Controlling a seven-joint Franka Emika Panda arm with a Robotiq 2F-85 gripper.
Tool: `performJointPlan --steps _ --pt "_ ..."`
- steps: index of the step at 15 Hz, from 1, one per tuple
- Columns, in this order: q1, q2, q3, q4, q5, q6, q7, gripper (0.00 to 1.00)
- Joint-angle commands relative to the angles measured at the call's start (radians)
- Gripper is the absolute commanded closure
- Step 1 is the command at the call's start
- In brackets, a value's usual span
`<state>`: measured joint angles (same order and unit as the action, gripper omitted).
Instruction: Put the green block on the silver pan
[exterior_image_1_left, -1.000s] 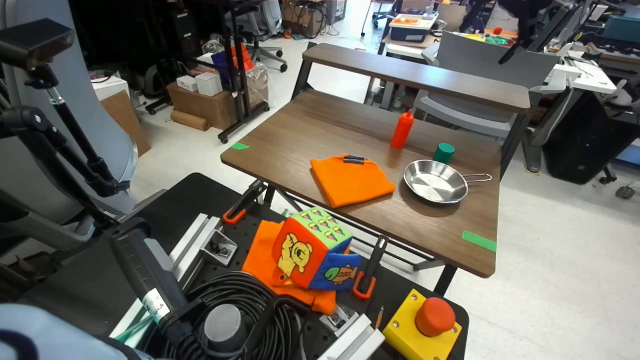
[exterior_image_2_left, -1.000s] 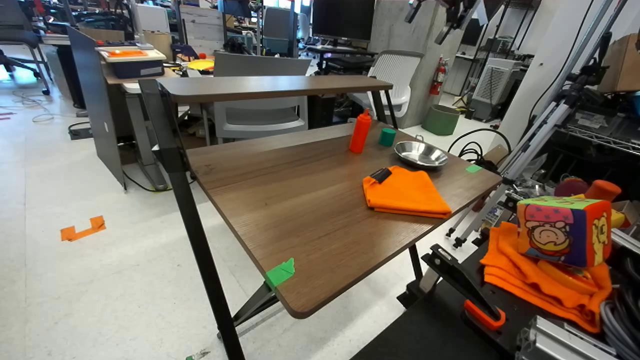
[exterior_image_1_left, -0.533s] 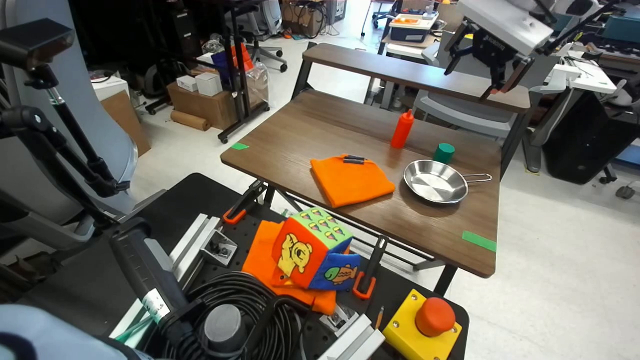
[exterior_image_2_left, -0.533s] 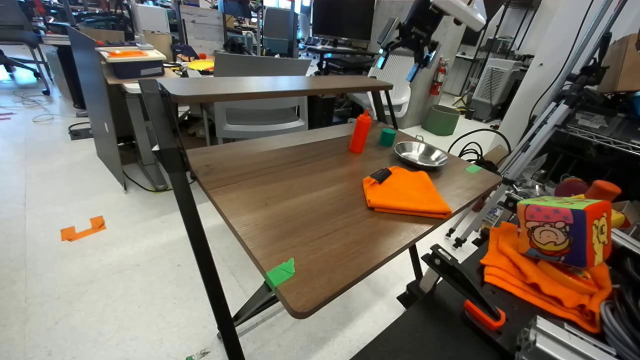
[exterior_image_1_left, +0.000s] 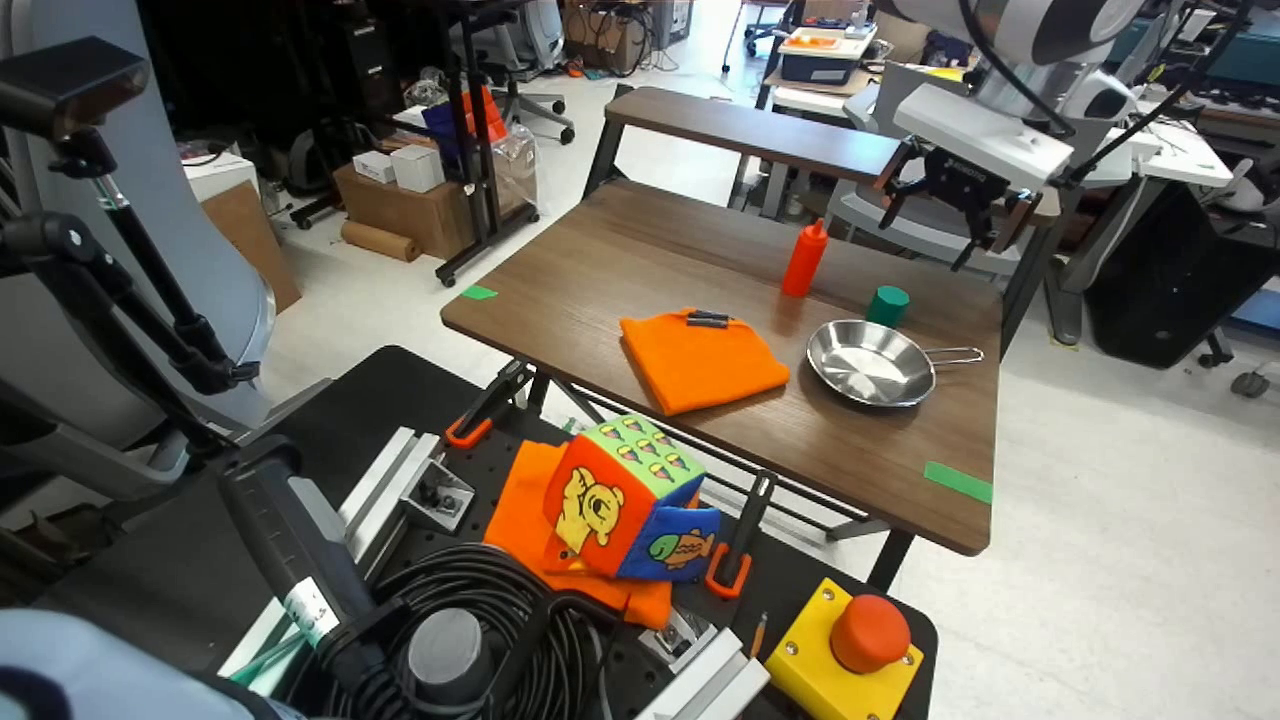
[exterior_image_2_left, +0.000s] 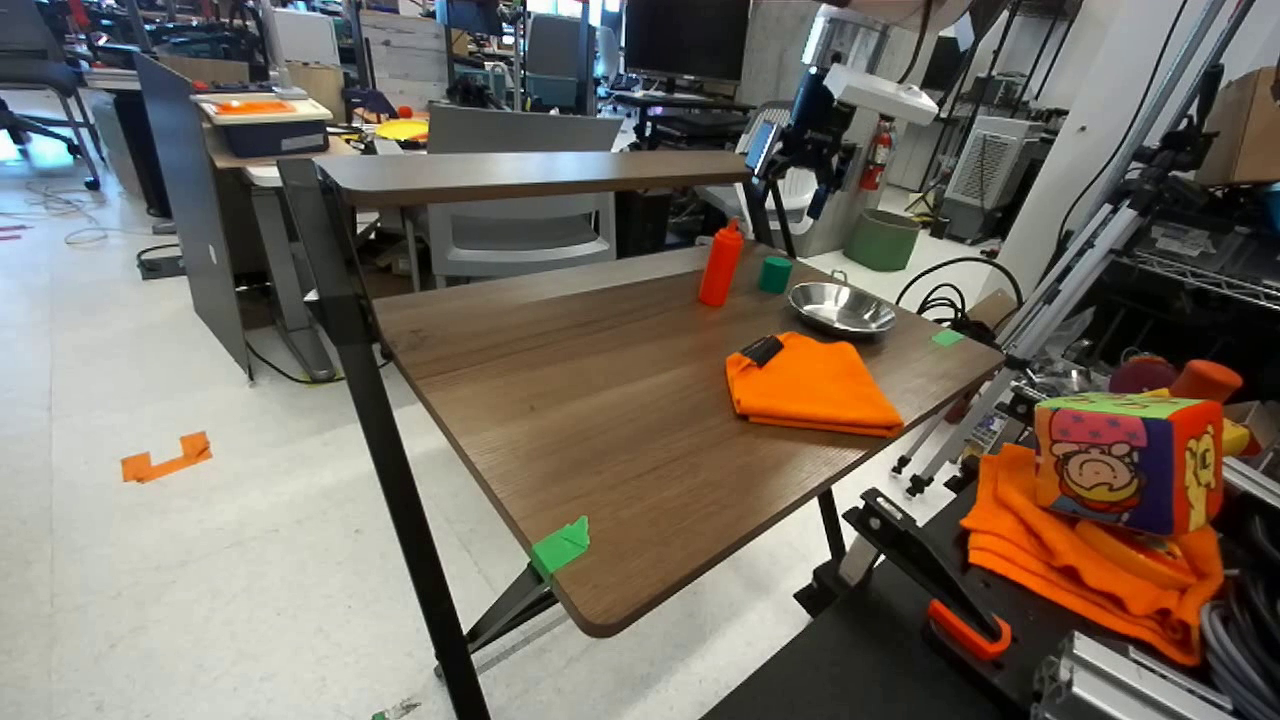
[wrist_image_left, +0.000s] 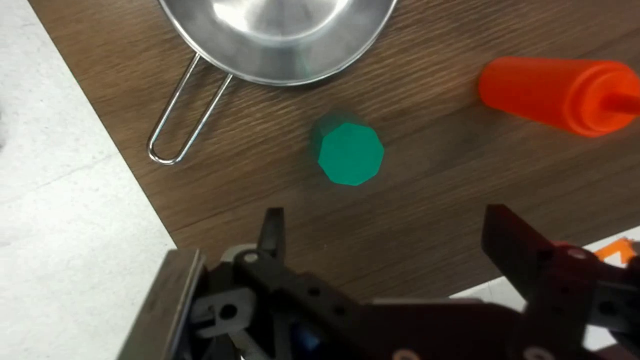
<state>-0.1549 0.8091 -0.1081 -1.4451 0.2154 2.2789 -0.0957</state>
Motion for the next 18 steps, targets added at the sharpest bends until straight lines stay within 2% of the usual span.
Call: performJointPlan --steps 1,12,13,14,18 --pt "-0.012 0.057 0.017 0.053 -0.061 -0.019 0.01 0.0" --pt "0.022 0.135 0.001 0.067 -0.169 -0.008 0.058 0.0" --pt "0.022 0.139 0.002 0.072 -0.172 -0.014 0.062 0.25" --pt "0.022 0.143 0.002 0.076 -0.177 -0.015 0.066 0.26" --pt "0.021 0.151 0.004 0.092 -0.182 -0.011 0.07 0.58"
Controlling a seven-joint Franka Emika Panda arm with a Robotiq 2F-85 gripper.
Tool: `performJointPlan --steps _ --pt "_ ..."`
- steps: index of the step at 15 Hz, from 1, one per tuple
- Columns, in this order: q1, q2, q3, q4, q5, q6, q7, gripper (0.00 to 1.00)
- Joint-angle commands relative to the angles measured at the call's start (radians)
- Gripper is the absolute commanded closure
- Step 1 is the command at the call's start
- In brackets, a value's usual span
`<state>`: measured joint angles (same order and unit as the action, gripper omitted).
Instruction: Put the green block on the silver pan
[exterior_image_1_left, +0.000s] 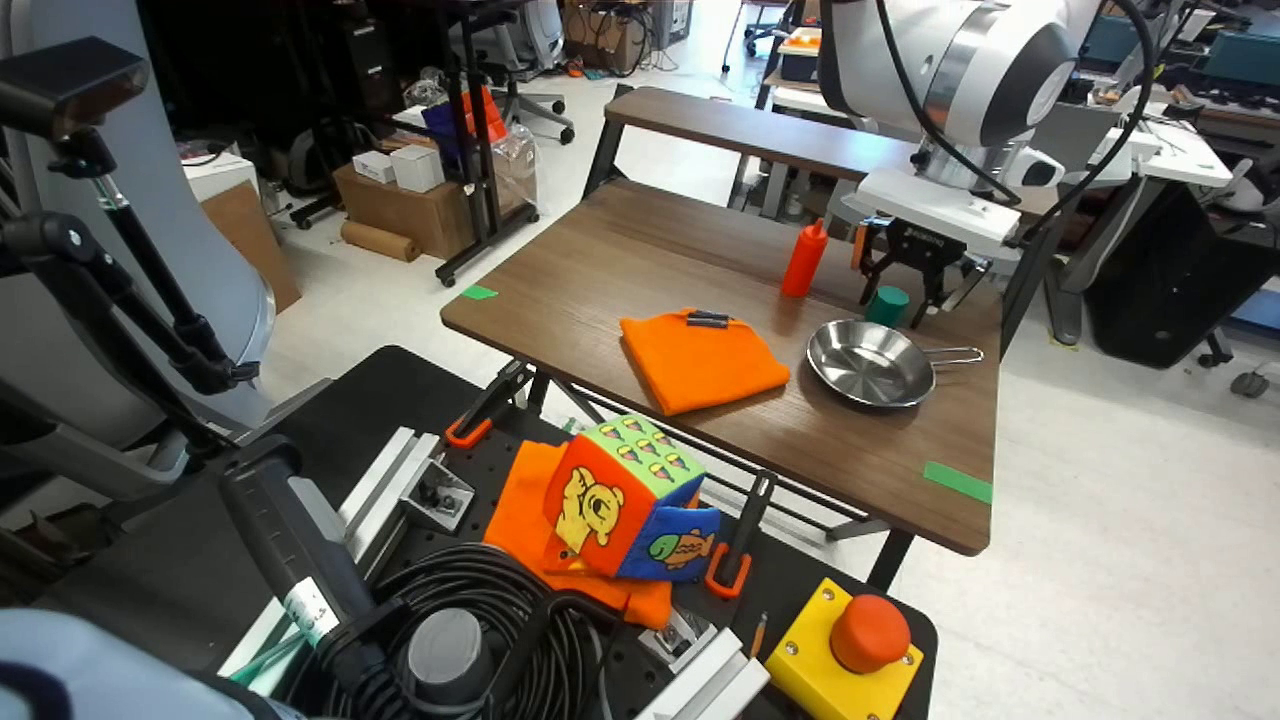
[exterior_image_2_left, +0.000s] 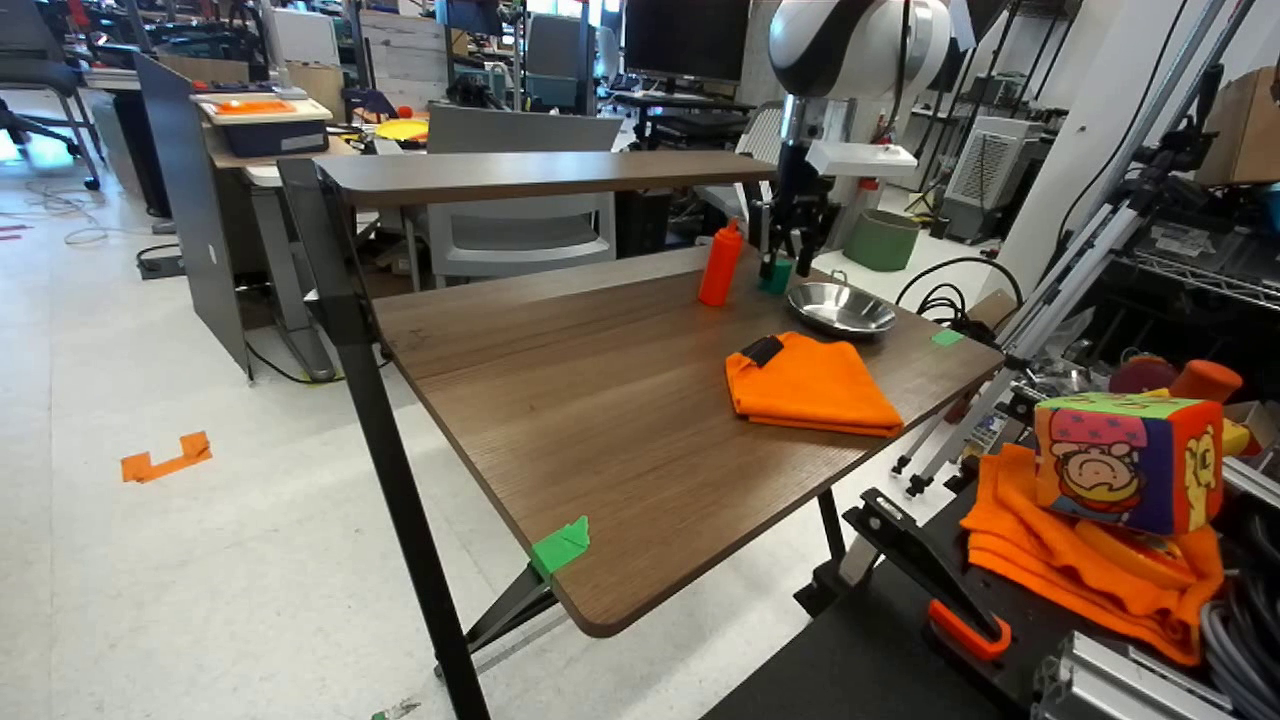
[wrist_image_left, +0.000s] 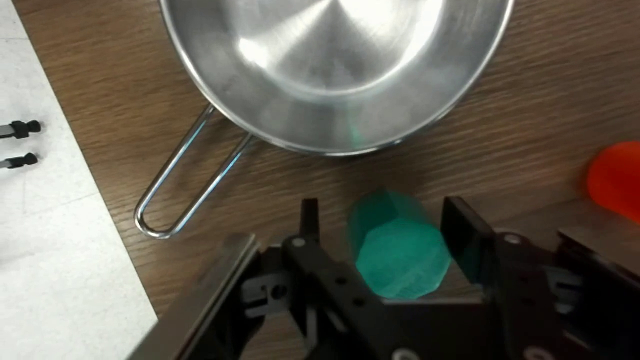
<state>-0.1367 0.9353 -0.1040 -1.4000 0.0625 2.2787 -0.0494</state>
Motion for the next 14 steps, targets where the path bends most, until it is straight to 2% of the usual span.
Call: performJointPlan --steps 1,3,5,9,14 --pt "0.005 0.029 -0.002 0.056 -0.033 -0.009 0.024 0.66" --pt "0.008 0.039 -0.005 0.072 -0.038 -0.007 0.026 0.8" --pt "0.001 0.018 0.006 0.061 -0.033 -0.013 0.007 0.81" --pt "-0.003 -0.114 0.024 -0.068 -0.027 0.049 -0.043 0.81" --pt "-0.023 -0.336 0.04 -0.268 -0.008 -0.08 -0.084 0.81"
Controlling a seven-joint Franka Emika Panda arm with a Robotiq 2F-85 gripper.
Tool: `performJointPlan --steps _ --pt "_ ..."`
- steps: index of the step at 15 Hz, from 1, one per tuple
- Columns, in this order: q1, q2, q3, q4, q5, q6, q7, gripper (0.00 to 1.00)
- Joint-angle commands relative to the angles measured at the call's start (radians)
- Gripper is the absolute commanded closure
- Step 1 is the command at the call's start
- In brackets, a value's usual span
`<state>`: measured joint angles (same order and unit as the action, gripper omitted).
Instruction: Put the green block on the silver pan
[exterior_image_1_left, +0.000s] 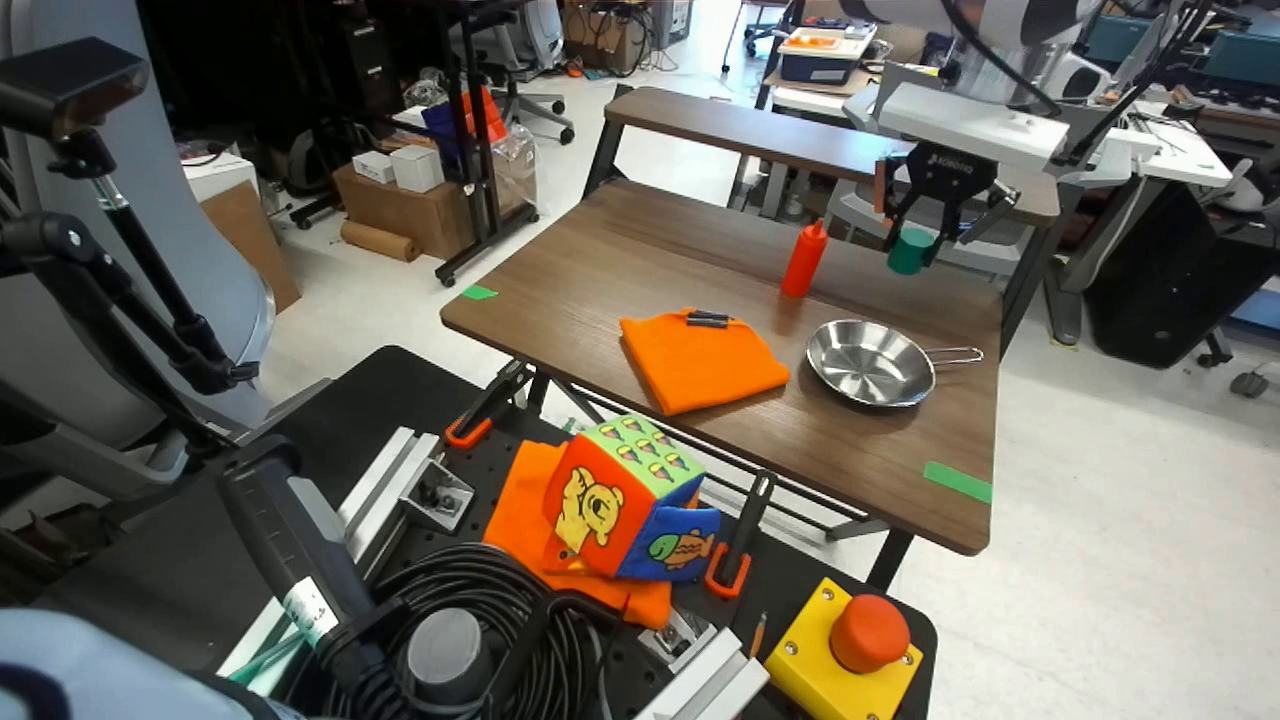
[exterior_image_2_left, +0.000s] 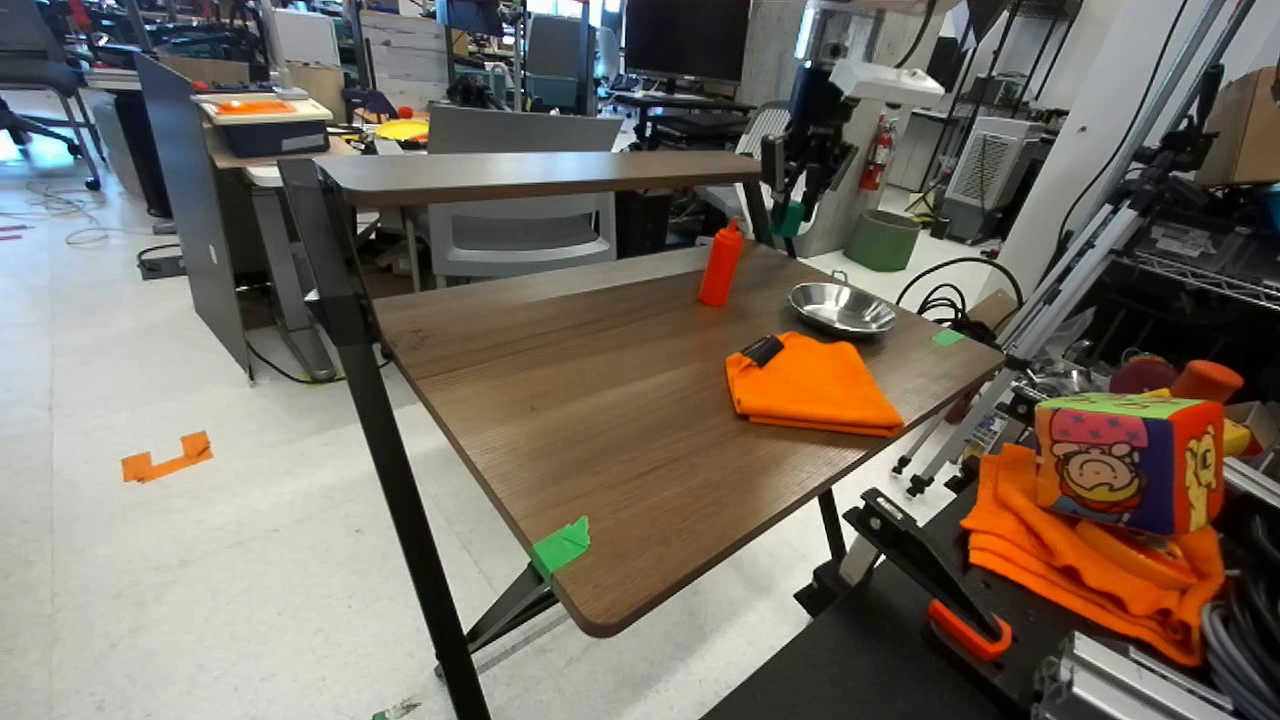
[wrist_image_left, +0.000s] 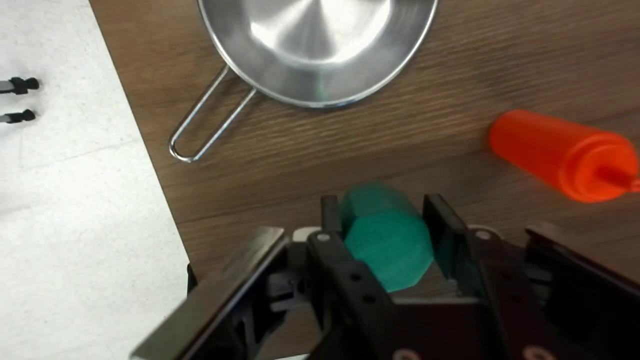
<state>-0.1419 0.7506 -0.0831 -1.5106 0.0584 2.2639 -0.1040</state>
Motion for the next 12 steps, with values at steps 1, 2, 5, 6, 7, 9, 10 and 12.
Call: performJointPlan --steps 1,2,5,6,7,9,10,12 --pt "-0.019 -0.185 0.02 -0.191 -0.006 -0.102 -0.046 0.81" --pt "-0.016 -0.223 0.018 -0.238 -0.009 -0.119 -0.054 0.81" --pt "0.003 -0.282 0.001 -0.334 -0.025 -0.102 -0.026 0.81" --pt "0.007 -0.277 -0.002 -0.345 -0.018 -0.075 0.002 0.81" --pt "0.009 -0.277 -0.004 -0.355 -0.012 -0.056 0.025 0.81" --pt "0.012 -0.252 -0.002 -0.345 0.002 -0.019 0.069 0.81" --pt "0.014 -0.232 -0.004 -0.332 0.006 -0.008 0.096 0.81" --pt "0.023 -0.202 -0.012 -0.315 -0.002 -0.002 0.155 0.81"
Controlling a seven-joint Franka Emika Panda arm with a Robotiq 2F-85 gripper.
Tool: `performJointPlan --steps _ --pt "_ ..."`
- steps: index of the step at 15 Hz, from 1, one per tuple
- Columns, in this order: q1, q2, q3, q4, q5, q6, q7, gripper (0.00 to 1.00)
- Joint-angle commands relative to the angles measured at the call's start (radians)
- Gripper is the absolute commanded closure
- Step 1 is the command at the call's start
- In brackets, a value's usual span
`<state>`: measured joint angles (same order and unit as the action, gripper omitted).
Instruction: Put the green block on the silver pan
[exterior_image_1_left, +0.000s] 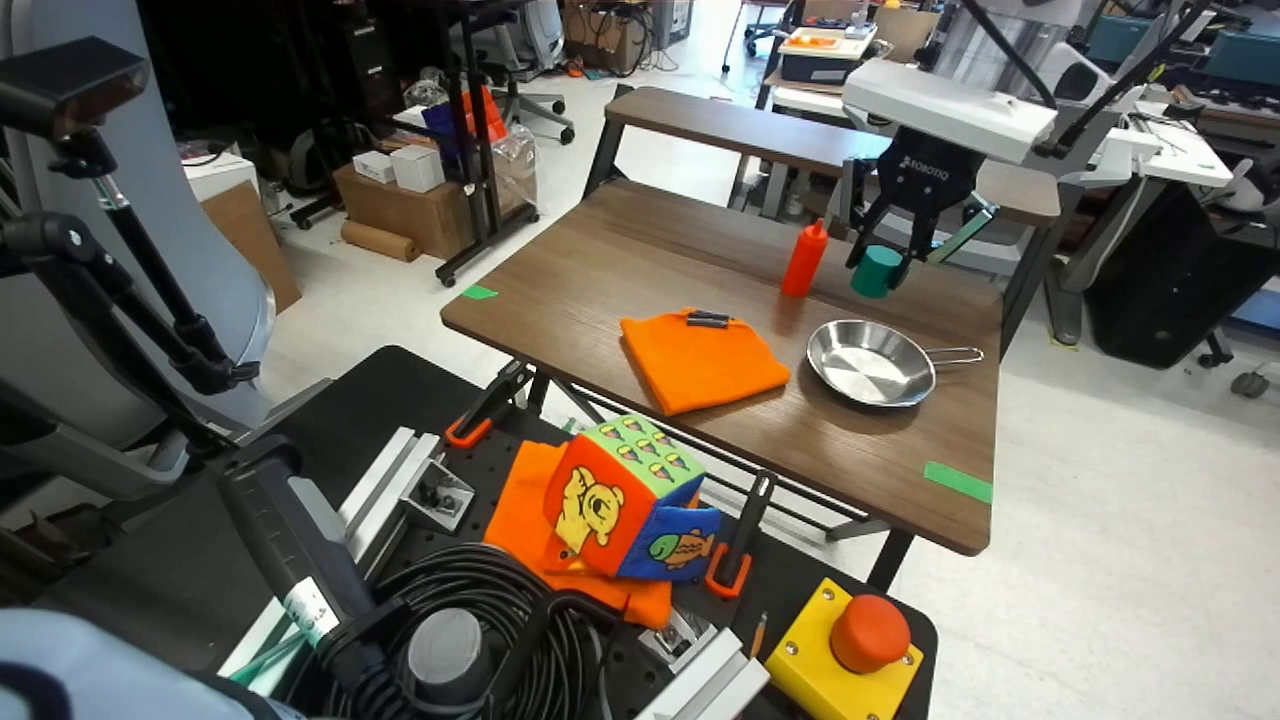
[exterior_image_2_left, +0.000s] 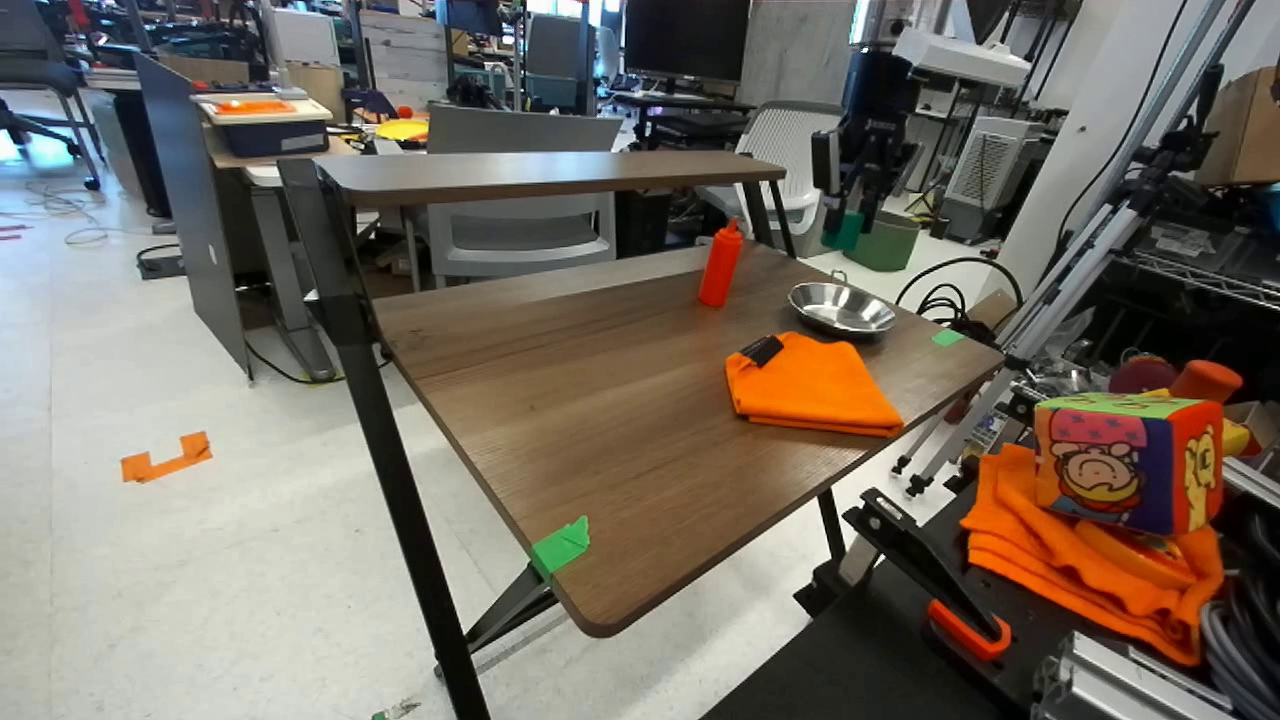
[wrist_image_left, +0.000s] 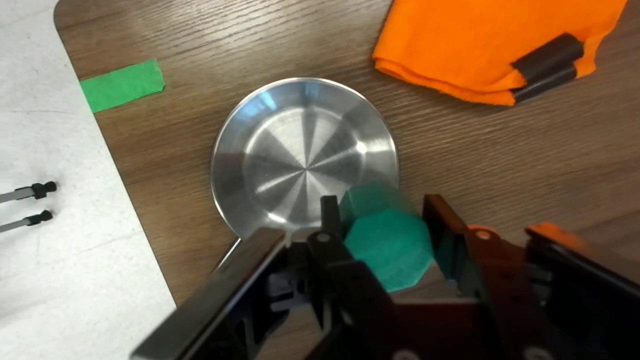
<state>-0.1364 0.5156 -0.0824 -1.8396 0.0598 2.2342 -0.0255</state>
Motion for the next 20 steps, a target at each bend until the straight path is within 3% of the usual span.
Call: performJointPlan --steps 1,13,19,20 --pt "0.022 0.05 -0.016 0.021 -0.006 0.031 0.103 0.81" --pt "0.05 0.235 -0.077 0.151 -0.004 0.033 0.391 0.81" --pt "0.066 0.282 -0.102 0.191 -0.004 0.012 0.459 0.79" --pt "0.067 0.282 -0.102 0.196 0.0 0.005 0.468 0.31"
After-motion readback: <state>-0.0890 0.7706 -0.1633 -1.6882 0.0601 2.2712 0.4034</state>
